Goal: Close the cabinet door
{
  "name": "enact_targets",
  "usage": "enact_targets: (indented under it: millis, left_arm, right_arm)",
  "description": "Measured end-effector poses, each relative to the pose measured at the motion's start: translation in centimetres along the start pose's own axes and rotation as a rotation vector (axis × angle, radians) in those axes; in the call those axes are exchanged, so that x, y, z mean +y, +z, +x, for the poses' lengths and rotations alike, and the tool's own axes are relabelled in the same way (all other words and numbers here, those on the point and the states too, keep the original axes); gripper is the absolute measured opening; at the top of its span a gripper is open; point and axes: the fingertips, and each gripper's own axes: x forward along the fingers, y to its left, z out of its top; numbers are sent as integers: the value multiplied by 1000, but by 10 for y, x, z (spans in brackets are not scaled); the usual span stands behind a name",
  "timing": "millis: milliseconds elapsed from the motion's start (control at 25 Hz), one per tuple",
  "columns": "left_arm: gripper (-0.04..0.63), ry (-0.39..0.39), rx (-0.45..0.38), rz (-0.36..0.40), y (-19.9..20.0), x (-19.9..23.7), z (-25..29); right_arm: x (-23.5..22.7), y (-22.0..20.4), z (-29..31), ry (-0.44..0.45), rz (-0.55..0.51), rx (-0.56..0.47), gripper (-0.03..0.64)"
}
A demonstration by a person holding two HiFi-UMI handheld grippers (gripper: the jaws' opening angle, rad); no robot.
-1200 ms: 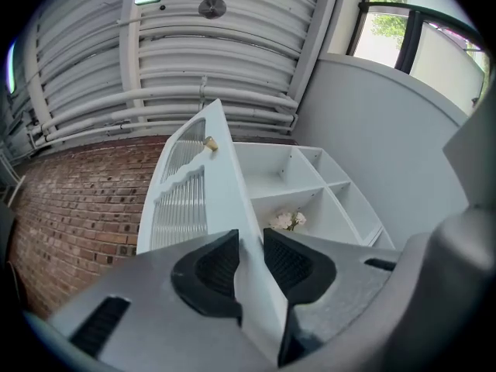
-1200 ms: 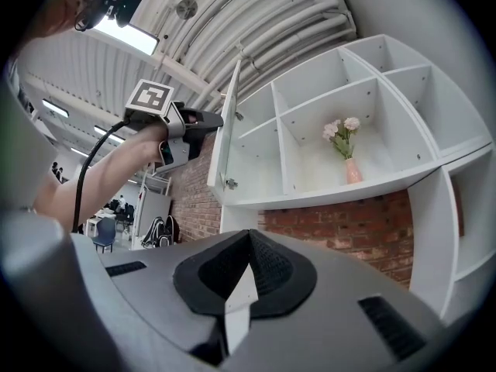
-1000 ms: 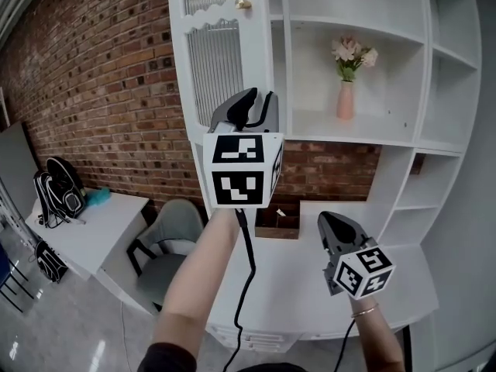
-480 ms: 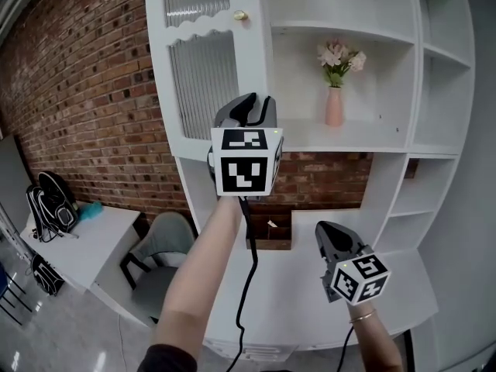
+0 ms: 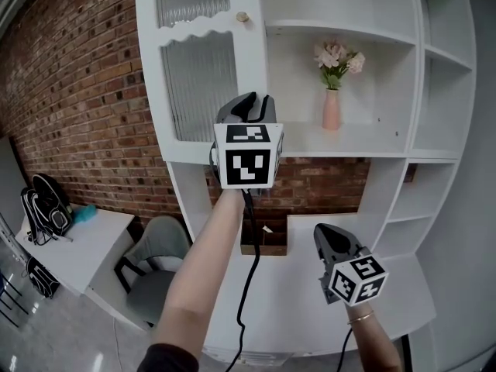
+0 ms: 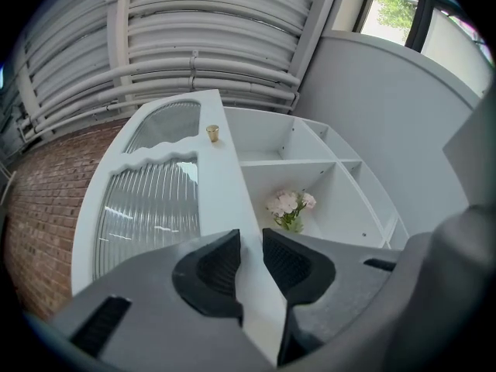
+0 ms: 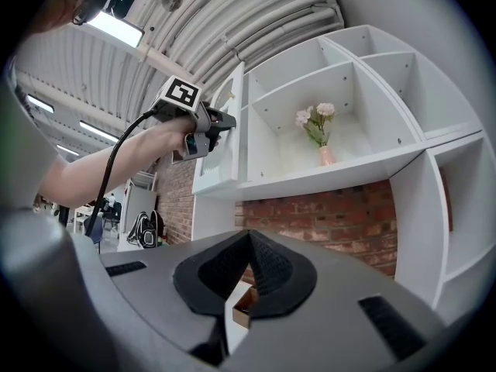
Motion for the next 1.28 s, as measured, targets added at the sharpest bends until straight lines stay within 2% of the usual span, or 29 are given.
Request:
enact_targets:
  millis: [320,720,1000,1280]
  left_arm:
    - [69,1,13,-21,-10,6,20]
    - [68,-7,35,-50,-20,11,43]
    - [69,-5,22,-53,-20,12,46]
    - [69,-64,13,-71,-18,11,44]
  right_arm:
    - [-3,0,12,7,-16,3,0]
    - [-6,-5,19,11,-21,14,0]
    - [-9,-7,22,9,-20,28,0]
    - [0,-1,20,16,-27,24,0]
